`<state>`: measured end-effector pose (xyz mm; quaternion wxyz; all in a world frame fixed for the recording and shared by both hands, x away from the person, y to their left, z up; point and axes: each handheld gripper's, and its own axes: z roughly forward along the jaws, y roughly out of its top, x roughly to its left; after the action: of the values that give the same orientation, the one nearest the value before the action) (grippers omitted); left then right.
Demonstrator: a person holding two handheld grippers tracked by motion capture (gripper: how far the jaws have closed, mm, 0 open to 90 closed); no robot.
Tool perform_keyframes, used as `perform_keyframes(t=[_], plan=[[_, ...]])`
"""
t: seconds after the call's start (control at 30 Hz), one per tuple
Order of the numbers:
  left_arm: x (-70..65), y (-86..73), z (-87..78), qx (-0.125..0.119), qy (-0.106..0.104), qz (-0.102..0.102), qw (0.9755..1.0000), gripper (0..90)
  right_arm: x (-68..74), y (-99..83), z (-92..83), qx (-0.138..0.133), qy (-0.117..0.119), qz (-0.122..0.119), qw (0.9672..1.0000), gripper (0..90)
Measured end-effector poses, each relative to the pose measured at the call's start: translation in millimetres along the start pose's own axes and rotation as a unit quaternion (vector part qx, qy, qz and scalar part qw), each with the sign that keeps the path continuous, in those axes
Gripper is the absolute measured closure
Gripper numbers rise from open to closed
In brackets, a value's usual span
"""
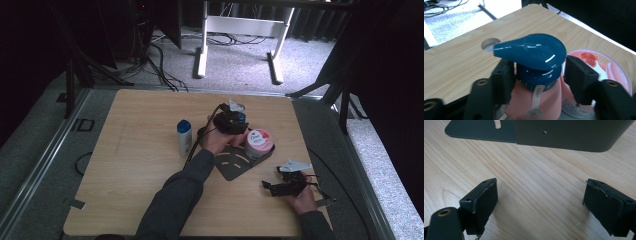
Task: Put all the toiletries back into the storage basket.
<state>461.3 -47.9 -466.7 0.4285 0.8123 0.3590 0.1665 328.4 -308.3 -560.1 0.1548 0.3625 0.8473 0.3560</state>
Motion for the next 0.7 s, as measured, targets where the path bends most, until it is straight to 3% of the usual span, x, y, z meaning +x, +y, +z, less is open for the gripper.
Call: perform_keyframes(t=[0.7], plan=[[-1.1,-11.6,-28.7,0.018,-0.002,0.006,0.9998,37.4,0.0,0.0,0.2,-0.001,0.0,0.0,1.0,12.0]])
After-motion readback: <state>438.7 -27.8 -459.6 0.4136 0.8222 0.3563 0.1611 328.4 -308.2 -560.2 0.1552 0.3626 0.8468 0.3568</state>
